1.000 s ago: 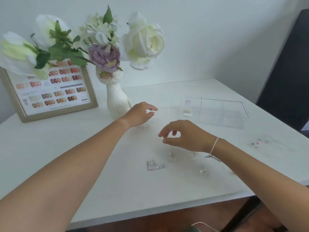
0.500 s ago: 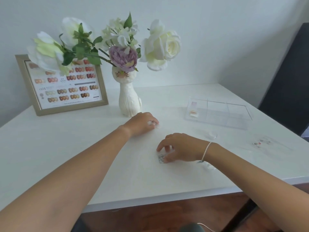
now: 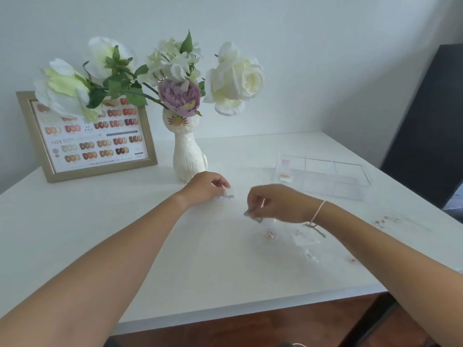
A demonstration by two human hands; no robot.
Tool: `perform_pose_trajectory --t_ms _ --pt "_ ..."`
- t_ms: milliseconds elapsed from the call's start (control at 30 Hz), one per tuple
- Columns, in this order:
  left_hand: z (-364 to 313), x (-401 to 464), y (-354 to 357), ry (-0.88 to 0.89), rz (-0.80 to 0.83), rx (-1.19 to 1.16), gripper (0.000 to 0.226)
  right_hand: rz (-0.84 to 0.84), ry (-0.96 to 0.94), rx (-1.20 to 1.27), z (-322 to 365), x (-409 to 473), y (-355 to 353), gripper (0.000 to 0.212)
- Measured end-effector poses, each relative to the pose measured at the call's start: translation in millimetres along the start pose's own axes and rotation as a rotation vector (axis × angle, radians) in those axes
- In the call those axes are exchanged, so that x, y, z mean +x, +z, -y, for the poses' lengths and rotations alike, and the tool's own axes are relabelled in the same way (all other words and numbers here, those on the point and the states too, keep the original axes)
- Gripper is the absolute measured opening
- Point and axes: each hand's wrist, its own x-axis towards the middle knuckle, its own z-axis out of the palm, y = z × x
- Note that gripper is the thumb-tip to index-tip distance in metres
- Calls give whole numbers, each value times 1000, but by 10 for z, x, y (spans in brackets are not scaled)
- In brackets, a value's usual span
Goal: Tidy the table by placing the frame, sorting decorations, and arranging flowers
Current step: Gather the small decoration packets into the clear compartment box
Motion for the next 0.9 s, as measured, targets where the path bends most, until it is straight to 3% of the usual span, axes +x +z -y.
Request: perform_pose_trajectory --t_ms 233,400,533,733,900 --pt "-190 98 -32 -10 11 -198 9 -283 170 240 -308 97 -621 18" --pt "-399 257 1 0 -5 -319 9 -410 250 116 -580 206 -958 18" --pt "-580 420 64 15 -2 -375 15 -435 315 60 -798 311 -1119 27" --pt "-768 640 176 39 29 -413 16 -442 321 -43 -931 498 -1187 15" --pt "-852 781 251 20 -8 -438 9 -314 315 -181 -962 635 -1145 16"
